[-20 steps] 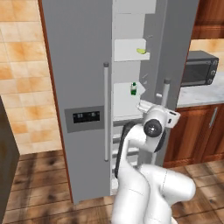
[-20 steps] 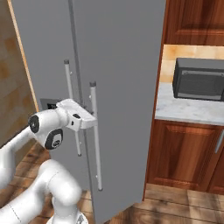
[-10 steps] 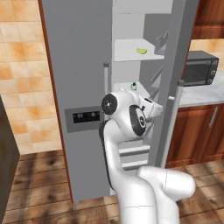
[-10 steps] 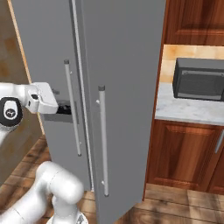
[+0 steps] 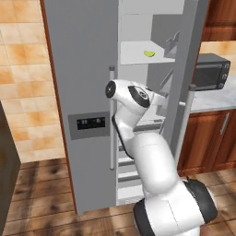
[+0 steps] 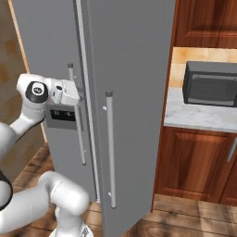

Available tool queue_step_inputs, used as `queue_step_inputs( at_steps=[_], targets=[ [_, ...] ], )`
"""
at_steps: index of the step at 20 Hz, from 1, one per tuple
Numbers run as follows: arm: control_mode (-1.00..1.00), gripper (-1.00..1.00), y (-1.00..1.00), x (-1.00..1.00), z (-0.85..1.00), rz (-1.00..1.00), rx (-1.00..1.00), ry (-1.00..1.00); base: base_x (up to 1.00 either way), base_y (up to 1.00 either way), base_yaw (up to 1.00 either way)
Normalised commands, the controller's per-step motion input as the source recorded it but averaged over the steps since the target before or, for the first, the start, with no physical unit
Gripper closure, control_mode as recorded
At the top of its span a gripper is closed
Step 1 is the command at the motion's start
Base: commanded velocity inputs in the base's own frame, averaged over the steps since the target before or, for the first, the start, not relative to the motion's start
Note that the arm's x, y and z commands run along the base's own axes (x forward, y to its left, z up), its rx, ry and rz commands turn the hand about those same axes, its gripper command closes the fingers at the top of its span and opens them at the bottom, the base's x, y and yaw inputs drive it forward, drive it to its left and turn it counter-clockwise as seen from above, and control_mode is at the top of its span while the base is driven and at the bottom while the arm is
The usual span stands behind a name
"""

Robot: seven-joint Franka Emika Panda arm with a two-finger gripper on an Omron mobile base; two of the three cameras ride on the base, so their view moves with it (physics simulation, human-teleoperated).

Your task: Take the lemon wedge from the fridge and place it on the plate with fish on the dining counter.

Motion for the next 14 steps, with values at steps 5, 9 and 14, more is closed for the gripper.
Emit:
queue_step_inputs(
  at_steps=[5, 9, 14],
  targets=[
    [-1.0, -1.0, -0.72, -0.05, -0.11, 0.0, 0.0, 0.0, 0.0, 0.0, 0.0],
    [-1.0, -1.0, -0.92, -0.79, -0.12, -0.02, 0.0, -0.05, 0.0, 0.0, 0.0],
    [-1.0, -1.0, -0.97, -0.94, -0.2, -0.06, 0.0, -0.04, 0.0, 0.0, 0.0]
  ],
)
